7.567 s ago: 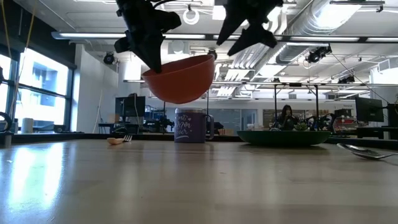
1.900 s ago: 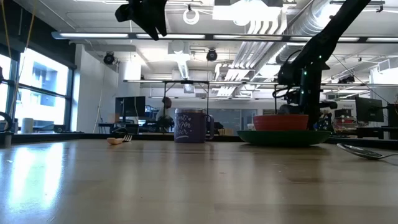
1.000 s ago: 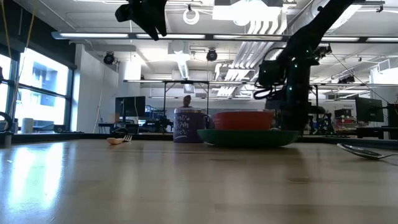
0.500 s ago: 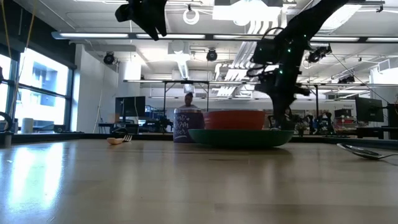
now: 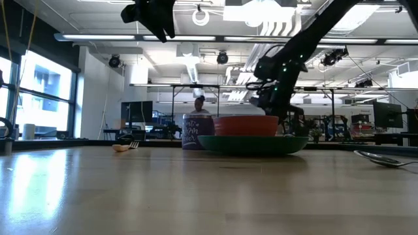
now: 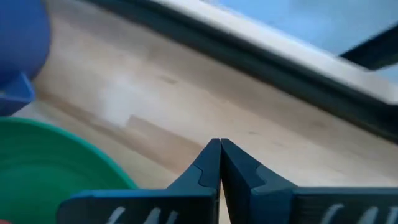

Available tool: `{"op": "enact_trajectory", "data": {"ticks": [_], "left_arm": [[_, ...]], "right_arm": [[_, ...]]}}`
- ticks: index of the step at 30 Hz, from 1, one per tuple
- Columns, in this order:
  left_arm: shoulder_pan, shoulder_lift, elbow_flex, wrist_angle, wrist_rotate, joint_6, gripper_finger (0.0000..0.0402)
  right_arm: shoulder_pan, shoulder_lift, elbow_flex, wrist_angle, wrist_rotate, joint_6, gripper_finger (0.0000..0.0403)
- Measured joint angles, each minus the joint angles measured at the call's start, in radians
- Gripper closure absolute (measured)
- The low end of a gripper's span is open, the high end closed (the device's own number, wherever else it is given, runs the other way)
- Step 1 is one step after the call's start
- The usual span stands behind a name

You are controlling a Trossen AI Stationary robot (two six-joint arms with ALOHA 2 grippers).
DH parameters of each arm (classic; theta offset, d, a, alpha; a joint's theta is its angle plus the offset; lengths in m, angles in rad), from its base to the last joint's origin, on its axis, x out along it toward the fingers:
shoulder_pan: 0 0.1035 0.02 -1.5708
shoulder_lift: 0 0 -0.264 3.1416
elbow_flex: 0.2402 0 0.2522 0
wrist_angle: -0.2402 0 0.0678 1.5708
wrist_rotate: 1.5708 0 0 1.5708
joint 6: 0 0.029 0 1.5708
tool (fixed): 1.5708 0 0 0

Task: Set table place
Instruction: Move the green plate with orange bowl on top to the center of the table

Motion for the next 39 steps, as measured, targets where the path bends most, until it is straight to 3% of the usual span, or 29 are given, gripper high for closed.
{"op": "enact_trajectory", "data": {"ticks": [15, 26, 39], "left_arm": [[0.0, 0.0, 0.0, 0.0, 0.0, 0.004, 0.0268], [0.0, 0.0, 0.0, 0.0, 0.0, 0.013, 0.0268], [0.0, 0.0, 0.0, 0.0, 0.0, 0.023, 0.0268]], "right_arm": [[0.139, 0.253, 0.267, -0.025, -0.061, -0.02, 0.0403], [0.178, 0.261, 0.256, -0.193, -0.043, -0.027, 0.0403], [0.371, 0.26, 0.256, -0.239, -0.127, 0.032, 0.0403]]}}
